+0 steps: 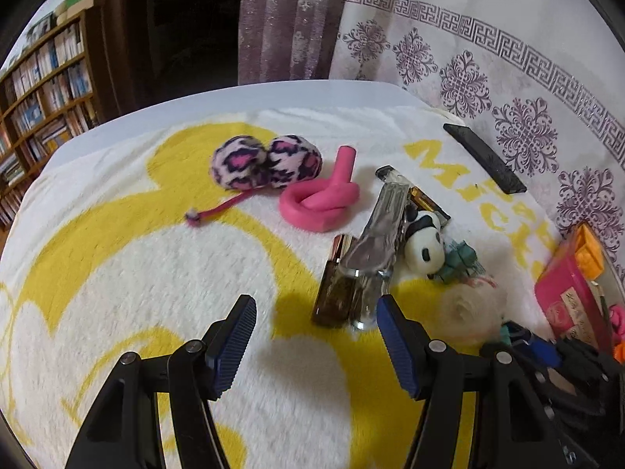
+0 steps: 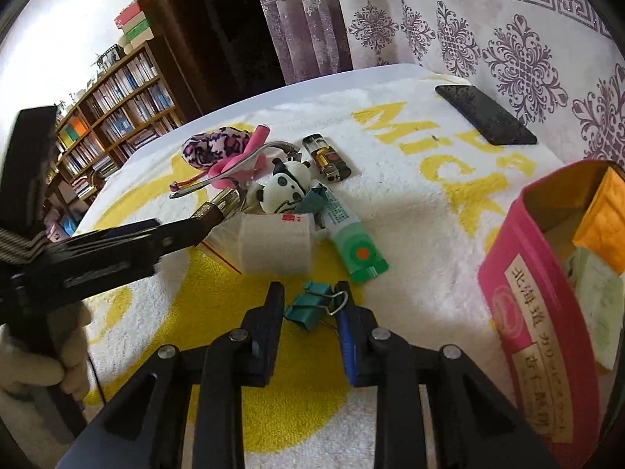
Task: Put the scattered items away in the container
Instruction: 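Grasp the small brown bottle with left gripper while right gripper grasps the green binder clip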
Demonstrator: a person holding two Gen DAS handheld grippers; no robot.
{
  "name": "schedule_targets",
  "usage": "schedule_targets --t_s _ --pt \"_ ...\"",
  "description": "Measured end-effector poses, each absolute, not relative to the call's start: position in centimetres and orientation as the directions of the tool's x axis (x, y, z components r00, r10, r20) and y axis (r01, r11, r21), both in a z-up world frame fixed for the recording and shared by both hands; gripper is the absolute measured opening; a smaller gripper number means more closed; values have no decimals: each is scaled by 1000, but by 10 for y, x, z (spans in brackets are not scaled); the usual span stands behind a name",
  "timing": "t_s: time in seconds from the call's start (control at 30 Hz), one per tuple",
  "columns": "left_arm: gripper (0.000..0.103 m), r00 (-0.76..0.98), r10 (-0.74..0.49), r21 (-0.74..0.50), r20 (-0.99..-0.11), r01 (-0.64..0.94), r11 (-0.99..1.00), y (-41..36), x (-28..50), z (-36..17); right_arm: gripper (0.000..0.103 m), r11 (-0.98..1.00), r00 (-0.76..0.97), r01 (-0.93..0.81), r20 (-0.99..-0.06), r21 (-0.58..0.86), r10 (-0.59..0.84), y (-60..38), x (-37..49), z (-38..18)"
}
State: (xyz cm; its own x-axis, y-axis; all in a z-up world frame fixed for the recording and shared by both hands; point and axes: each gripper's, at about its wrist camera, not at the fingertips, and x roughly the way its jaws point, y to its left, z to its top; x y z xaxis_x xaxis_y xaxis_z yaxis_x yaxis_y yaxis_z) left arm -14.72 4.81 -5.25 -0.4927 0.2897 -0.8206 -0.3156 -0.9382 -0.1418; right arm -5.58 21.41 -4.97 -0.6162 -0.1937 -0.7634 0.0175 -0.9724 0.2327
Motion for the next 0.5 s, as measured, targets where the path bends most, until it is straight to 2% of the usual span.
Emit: schedule_targets --t_s 0.03,0.1,0.17,0.2,0.3,0.5 --pt "62 -490 287 -137 -823 -319 -938 51 -151 -55 29 -972 -618 22 -762 233 -196 214 -55 -49" --pt "48 -480 286 -140 -829 -318 -938 54 -158 -62 29 -973 -622 29 -758 229 -197 212 -55 -48" --pt "45 -485 296 -152 -823 -314 -937 53 -162 -63 29 -974 -624 39 -756 224 -198 210 -54 -47" --pt "36 -484 302 -157 -821 -317 -935 53 -162 -63 29 -974 -624 43 -755 223 -200 210 -54 -47" --pt "22 -479 310 -162 -821 -325 -932 52 -160 -62 29 -973 -622 49 -756 224 -206 209 -54 -48" --pt "21 -485 297 -158 -822 -308 -938 42 -145 -58 29 -971 -628 52 -748 233 -213 210 -53 -46"
